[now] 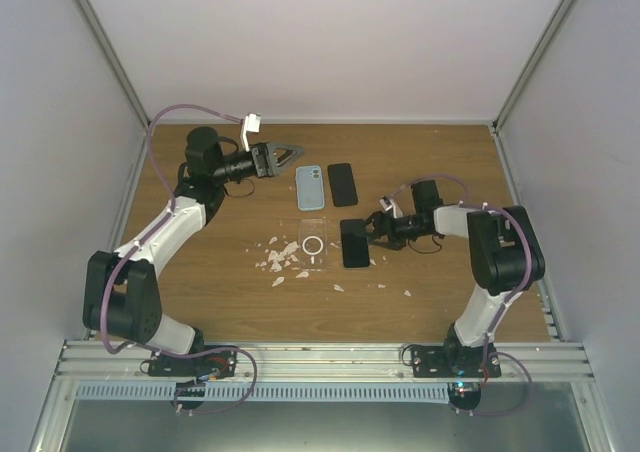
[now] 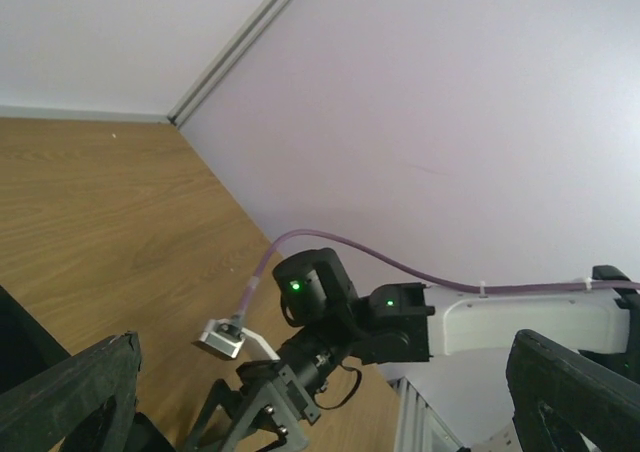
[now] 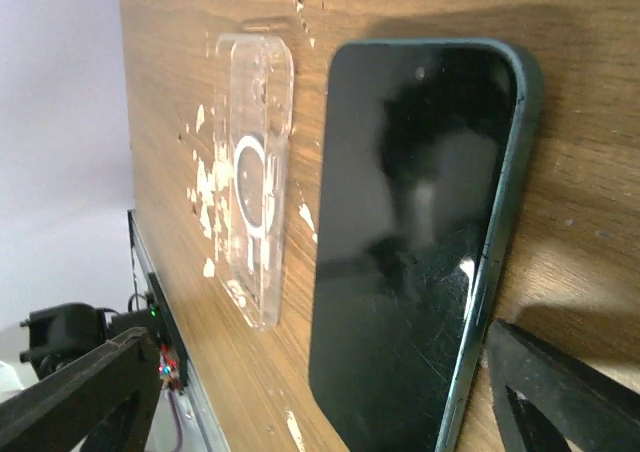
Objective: Take the phone out of the phone case
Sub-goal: Place the phone at the center of the board, then reset both arms
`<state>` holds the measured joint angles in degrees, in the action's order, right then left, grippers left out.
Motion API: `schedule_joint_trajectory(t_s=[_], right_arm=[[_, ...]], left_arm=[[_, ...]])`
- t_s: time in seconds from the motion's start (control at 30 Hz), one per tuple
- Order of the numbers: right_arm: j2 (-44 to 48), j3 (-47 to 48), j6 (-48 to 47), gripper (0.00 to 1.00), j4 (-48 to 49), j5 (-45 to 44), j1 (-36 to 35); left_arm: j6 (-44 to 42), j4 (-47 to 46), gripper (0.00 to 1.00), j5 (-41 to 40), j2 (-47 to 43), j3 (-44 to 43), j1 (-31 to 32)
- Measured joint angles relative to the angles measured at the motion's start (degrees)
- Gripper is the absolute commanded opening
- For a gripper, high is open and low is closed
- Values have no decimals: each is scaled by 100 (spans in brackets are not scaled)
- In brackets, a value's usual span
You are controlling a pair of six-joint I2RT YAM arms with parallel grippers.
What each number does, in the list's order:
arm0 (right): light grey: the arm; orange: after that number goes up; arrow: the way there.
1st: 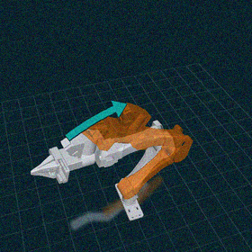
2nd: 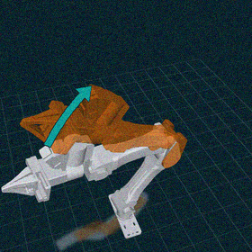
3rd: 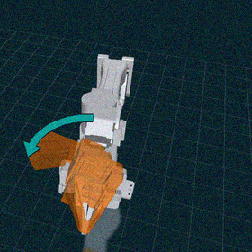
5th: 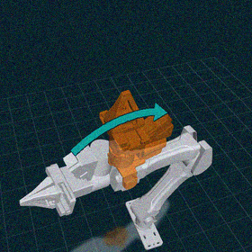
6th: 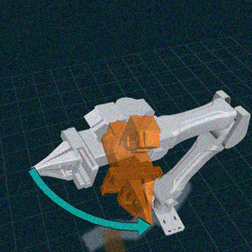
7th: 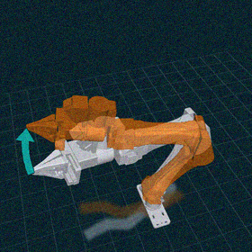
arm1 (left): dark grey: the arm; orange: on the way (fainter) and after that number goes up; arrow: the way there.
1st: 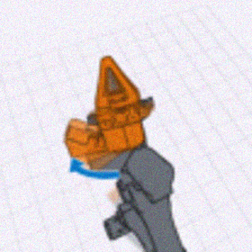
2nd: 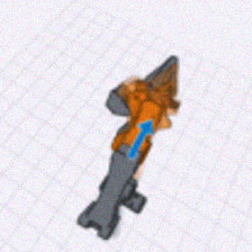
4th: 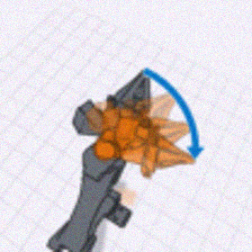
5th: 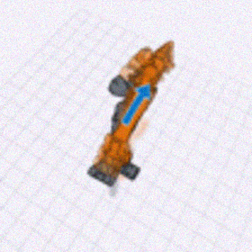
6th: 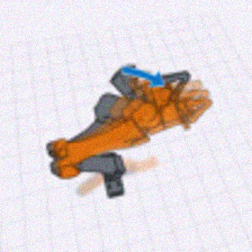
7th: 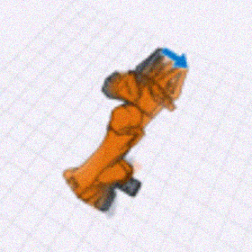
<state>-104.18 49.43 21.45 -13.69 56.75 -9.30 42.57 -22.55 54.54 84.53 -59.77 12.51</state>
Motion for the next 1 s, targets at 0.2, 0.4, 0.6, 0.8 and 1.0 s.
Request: schedule_joint_trajectory(t_s=[0.2,0.4,0.6,0.8,1.0], right_arm=[[304,-31,-74,100,-20,-210,0],[529,-70,-151,100,-96,-352,0],[929,35,-354,100,-308,-415,0],[1161,855,-822,100,-802,-501,0],[1285,1867,-1311,100,-1268,-686,15]], left_arm=[[-221,295,99,-199,-151,0,-81],[-374,564,99,-343,-356,0,-190],[-706,1187,99,-562,-542,-26,-295],[-1147,2245,99,-654,-503,-407,-463],[-1882,3351,99,-505,-42,-1554,-710]])
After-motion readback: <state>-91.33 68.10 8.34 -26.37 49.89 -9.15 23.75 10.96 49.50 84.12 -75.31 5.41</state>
